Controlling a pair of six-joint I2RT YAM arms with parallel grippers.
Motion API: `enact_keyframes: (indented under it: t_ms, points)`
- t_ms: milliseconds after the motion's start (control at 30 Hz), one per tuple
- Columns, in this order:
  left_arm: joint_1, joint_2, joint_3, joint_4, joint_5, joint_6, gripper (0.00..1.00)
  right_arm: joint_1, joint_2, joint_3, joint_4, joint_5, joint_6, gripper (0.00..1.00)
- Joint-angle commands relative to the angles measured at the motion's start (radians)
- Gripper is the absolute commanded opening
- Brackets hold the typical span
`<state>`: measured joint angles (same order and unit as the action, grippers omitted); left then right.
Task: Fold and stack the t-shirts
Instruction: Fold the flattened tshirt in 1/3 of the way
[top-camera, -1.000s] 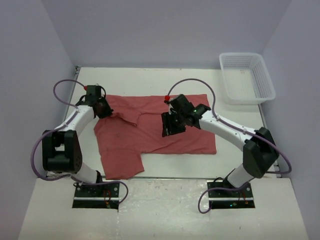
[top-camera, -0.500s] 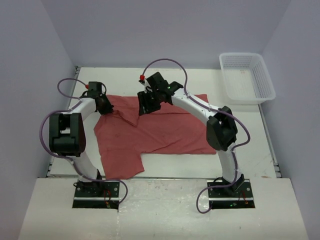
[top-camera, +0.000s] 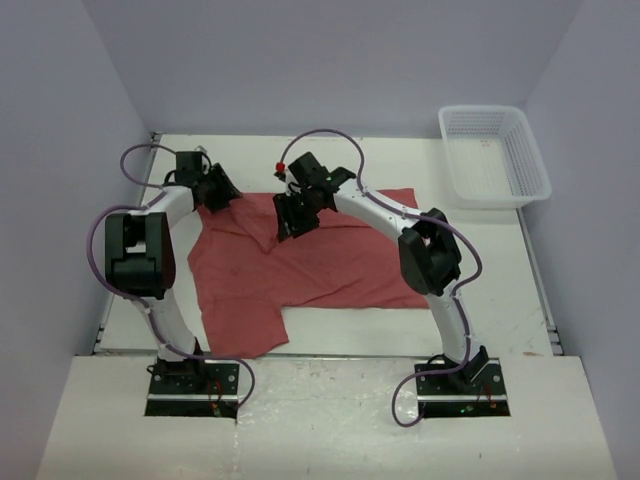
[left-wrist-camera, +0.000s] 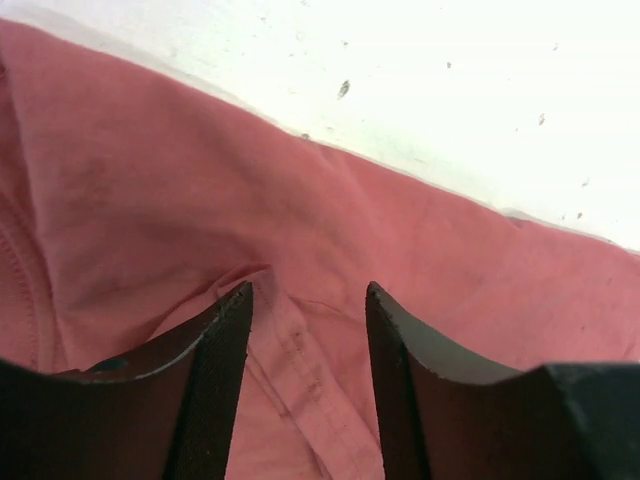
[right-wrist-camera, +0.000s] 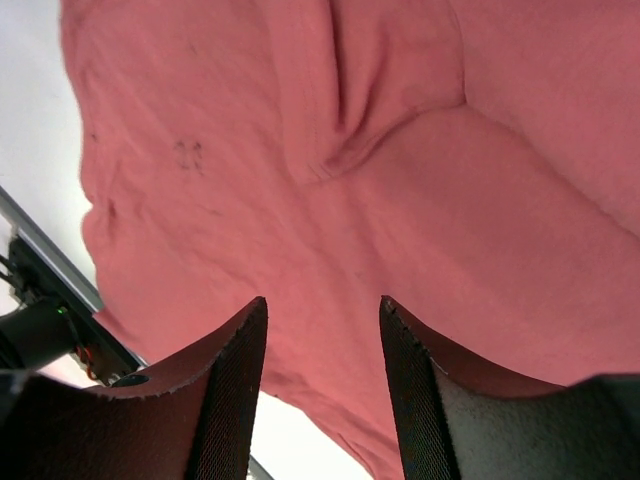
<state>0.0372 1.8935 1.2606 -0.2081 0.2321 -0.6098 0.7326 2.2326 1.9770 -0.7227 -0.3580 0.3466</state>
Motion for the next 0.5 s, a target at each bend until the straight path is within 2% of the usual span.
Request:
enact_keyframes:
  t_ms: [0, 167, 467]
  points:
    - [0.003, -0.036, -0.024, 0.076, 0.053, 0.001, 0.52, 0.001, -0.059, -0.058, 0.019, -0.015, -0.012, 0.50]
    - [0.001, -0.099, -0.096, 0.056, -0.039, 0.034, 0.53, -0.001, -0.137, -0.177, 0.089, -0.030, 0.009, 0.50]
    - [0.001, -0.097, -0.076, 0.044, -0.097, 0.067, 0.52, -0.001, -0.202, -0.271, 0.105, -0.015, 0.011, 0.49]
